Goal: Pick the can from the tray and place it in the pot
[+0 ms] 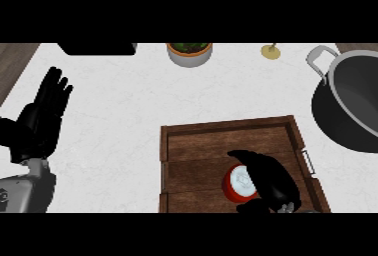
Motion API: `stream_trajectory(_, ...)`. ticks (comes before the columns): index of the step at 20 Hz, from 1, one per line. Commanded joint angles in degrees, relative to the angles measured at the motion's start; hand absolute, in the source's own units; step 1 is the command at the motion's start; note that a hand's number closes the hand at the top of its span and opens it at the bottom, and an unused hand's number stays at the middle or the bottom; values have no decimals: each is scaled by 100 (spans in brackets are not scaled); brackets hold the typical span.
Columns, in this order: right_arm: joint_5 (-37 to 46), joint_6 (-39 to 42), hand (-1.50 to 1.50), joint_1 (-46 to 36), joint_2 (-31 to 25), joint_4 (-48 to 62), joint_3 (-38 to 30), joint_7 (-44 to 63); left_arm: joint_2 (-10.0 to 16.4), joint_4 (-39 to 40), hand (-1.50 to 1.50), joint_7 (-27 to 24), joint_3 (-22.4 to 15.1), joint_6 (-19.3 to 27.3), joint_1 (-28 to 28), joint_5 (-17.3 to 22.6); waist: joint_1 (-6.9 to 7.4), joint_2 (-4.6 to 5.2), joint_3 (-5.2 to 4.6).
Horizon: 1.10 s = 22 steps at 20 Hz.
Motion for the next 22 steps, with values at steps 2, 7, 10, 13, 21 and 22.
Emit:
stream_trajectory(2,369,-27,150,-315,-24,565,30,-759,-101,-118,0,259,-70,183,-169,-189,13,2,2)
stream_trajectory(7,596,137,150,-236,369,545,139,-671,-162,-67,0,157,-9,76,-228,-209,0,2,0)
stream_trajectory(10,620,259,150,-336,357,661,-135,-863,-50,-103,0,-100,235,-279,185,36,16,1,-1)
stream_trajectory(13,738,74,150,713,-489,-284,387,-1720,-97,240,0,-108,279,-59,-129,-84,-71,-6,-1)
stream_trajectory(21,938,-282,150,1825,-3064,-1642,1252,-4817,-92,-121,0,17,275,7,258,-107,-296,-114,18)
stream_trajectory(22,836,-570,150,2109,-3400,-1682,1006,-5147,-101,-198,0,41,232,-14,395,-125,-310,-111,24)
